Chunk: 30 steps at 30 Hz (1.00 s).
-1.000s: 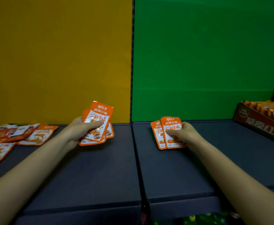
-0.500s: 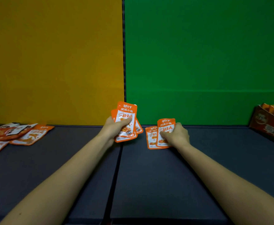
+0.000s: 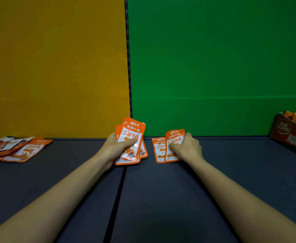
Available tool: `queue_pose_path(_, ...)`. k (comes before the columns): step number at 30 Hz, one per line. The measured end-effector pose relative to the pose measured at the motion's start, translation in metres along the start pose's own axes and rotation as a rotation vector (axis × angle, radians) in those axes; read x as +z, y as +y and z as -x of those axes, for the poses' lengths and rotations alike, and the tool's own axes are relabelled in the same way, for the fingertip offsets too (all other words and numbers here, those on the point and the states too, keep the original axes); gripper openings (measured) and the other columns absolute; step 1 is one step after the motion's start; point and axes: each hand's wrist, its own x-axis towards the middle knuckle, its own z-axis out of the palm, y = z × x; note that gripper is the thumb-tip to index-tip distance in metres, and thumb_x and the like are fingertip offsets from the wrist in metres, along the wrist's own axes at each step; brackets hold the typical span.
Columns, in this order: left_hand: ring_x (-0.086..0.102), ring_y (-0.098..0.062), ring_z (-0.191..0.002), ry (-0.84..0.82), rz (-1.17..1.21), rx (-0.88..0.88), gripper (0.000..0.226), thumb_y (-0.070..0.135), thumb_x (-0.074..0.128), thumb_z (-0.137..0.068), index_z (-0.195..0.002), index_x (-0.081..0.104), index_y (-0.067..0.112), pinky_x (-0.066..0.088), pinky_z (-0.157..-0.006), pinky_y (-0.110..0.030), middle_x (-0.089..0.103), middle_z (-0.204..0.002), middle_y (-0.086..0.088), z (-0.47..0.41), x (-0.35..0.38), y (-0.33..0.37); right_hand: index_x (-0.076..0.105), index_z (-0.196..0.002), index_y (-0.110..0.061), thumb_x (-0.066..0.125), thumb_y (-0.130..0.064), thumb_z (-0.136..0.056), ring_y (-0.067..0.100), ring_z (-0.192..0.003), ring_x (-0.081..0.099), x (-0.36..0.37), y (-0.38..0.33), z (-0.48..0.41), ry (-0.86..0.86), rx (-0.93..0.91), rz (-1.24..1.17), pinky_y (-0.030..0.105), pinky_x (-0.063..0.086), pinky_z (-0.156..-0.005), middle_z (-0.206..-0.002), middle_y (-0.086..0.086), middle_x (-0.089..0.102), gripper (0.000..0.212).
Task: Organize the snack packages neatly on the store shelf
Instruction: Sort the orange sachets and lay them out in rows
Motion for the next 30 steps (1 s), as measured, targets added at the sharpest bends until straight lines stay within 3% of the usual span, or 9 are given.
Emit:
queue_pose_path(4,0.065,-0.017,-0.07,0.002,-0.01,-0.002,0.015,0.018,0.069,-0.083,-0.087,0.055,0.022,0.052,-0.057,-0.027,0.067,-0.084,-0.002,0.002,-0.002,0.001,0.055,-0.111,-0.008,0.068,-0.036,-0.076,0.031,-0.106,0.06,-0.009,-0.002,-0.008,-0.051,0.059,-0.116,0.041,0.049,-0.093,-0.113,0.009,0.063,0.047)
queue_pose_path(7,0.066,-0.017,-0.069,-0.008,-0.018,-0.006,0.013,0.019,0.068,-0.083,-0.09,0.057,0.02,0.052,-0.055,-0.026,0.067,-0.084,-0.002,0.003,-0.004,0.002,0.068,-0.085,-0.009,0.071,-0.027,-0.074,0.031,-0.097,0.067,-0.026,0.005,-0.026,-0.068,0.057,-0.253,0.042,0.052,-0.091,-0.102,0.015,0.072,0.021)
queue_pose_path(8,0.066,-0.017,-0.069,-0.011,-0.022,-0.009,0.014,0.02,0.068,-0.083,-0.093,0.057,0.019,0.052,-0.055,-0.026,0.068,-0.085,-0.002,0.003,-0.005,0.003,0.066,-0.073,-0.01,0.07,-0.022,-0.076,0.032,-0.095,0.068,-0.034,0.009,-0.027,-0.072,0.041,-0.277,0.042,0.053,-0.09,-0.099,0.018,0.072,0.013)
queue_pose_path(11,0.067,-0.019,-0.073,-0.009,-0.027,-0.026,0.032,0.021,0.069,-0.082,-0.11,0.056,0.013,0.053,-0.059,-0.029,0.069,-0.092,-0.005,0.002,-0.005,0.003,0.056,-0.062,-0.014,0.066,-0.015,-0.081,0.034,-0.094,0.067,-0.051,0.022,-0.021,-0.06,0.056,-0.27,0.044,0.052,-0.091,-0.098,0.02,0.072,0.022)
queue_pose_path(16,0.068,-0.024,-0.08,-0.016,-0.051,-0.039,0.048,0.022,0.071,-0.081,-0.122,0.052,0.009,0.055,-0.065,-0.033,0.069,-0.103,-0.011,-0.001,-0.001,-0.002,0.05,-0.065,-0.02,0.064,-0.021,-0.082,0.031,-0.101,0.064,-0.048,0.026,-0.018,-0.111,0.053,-0.096,0.041,0.049,-0.093,-0.104,0.015,0.07,0.022)
queue_pose_path(19,0.069,-0.024,-0.081,-0.036,-0.057,-0.036,0.048,0.023,0.072,-0.08,-0.122,0.051,0.011,0.056,-0.067,-0.034,0.07,-0.102,-0.009,-0.001,0.002,-0.004,0.061,-0.077,-0.015,0.062,-0.033,-0.082,0.03,-0.101,0.063,-0.041,0.027,-0.023,-0.139,0.022,0.047,0.04,0.049,-0.091,-0.106,0.011,0.069,0.018)
queue_pose_path(24,0.069,-0.022,-0.08,-0.04,-0.049,-0.019,0.047,0.023,0.071,-0.081,-0.122,0.05,0.012,0.055,-0.066,-0.032,0.07,-0.101,-0.008,0.002,0.007,-0.001,0.058,-0.114,-0.012,0.053,-0.046,-0.084,0.031,-0.11,0.057,-0.037,0.026,-0.023,-0.135,0.013,0.282,0.036,0.045,-0.087,-0.12,0.01,0.061,0.046)
queue_pose_path(30,0.068,-0.019,-0.076,-0.045,-0.015,-0.012,0.041,0.023,0.069,-0.082,-0.118,0.051,0.015,0.055,-0.063,-0.029,0.069,-0.096,-0.004,0.007,0.011,0.002,0.057,-0.118,-0.007,0.048,-0.049,-0.087,0.034,-0.116,0.053,-0.036,0.019,-0.015,-0.074,-0.084,0.484,0.035,0.044,-0.086,-0.124,0.014,0.057,0.052)
